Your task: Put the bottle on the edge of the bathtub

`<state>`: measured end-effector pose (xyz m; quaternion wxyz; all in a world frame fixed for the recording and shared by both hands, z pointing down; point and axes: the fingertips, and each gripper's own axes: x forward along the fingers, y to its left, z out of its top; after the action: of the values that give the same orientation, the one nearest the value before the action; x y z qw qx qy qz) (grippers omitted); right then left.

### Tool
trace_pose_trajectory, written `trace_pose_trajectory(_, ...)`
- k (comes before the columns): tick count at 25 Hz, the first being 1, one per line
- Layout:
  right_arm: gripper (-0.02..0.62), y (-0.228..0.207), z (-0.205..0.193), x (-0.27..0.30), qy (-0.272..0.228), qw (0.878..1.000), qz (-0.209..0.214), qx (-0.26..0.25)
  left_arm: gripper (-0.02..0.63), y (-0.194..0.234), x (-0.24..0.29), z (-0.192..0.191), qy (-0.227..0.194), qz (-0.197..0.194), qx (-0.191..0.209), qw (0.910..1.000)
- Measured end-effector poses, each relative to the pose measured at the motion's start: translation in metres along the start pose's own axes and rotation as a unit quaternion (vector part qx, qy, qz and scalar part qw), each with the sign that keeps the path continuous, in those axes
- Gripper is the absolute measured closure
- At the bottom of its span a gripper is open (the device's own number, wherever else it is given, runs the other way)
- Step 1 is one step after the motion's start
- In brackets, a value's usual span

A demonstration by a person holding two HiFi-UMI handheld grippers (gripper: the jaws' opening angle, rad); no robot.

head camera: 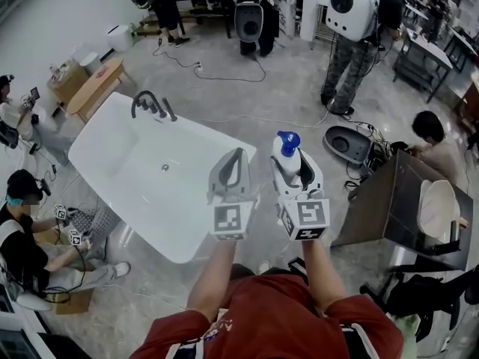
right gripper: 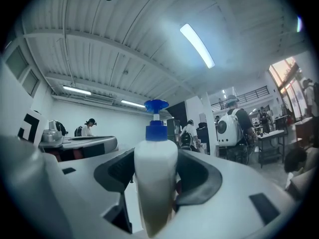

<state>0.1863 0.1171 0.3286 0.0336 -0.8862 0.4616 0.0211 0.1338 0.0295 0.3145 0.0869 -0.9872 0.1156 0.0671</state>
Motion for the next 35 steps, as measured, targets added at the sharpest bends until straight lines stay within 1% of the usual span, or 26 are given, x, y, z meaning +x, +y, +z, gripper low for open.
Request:
trace_pose_trajectory(6,0.330,-0.003,0.001,0.017,0.006,1.000,0.000,0.001,0.591,0.008,0.016,-0.001,0.007,-0.003,-0.005,1.0000)
trace_pose_trajectory(14,0.330,-0.014,-0.007,0.060,0.009,1.000,-0.008,-0.009,0.591,0.026,0.057,-0.020,0.001,-0.012,-0.013,0.9998)
trace_pose_trajectory(18,0.330,-0.011,-0.007,0.095,0.010,1.000,-0.006,-0.011,0.591,0.050,0.082,-0.025,0.001,-0.010,-0.015,0.9998)
trace_pose_trajectory(21,0.330,-0.010,-0.009,0.121,0.013,1.000,-0.007,-0.014,0.591,0.069,0.100,-0.024,-0.005,-0.003,-0.025,0.9997)
trace_pose_trajectory(25,0.330,-0.005,-0.011,0.151,0.016,1.000,-0.004,-0.010,0.591,0.091,0.116,-0.032,-0.004,-0.004,-0.020,0.9998)
trace_pose_trajectory(29,0.330,0.011,-0.011,0.182,0.015,1.000,0.006,-0.012,0.591,0.120,0.128,-0.035,-0.006,0.000,-0.034,0.9994)
trace_pose_trajectory(33,0.330,0.028,-0.009,0.211,0.015,1.000,0.010,-0.018,0.591,0.153,0.137,-0.039,-0.002,0.016,-0.042,0.9990)
trace_pose_trajectory(35,0.330,0.035,-0.008,0.223,0.015,1.000,0.010,-0.021,0.591,0.167,0.143,-0.041,-0.004,0.013,-0.044,0.9989)
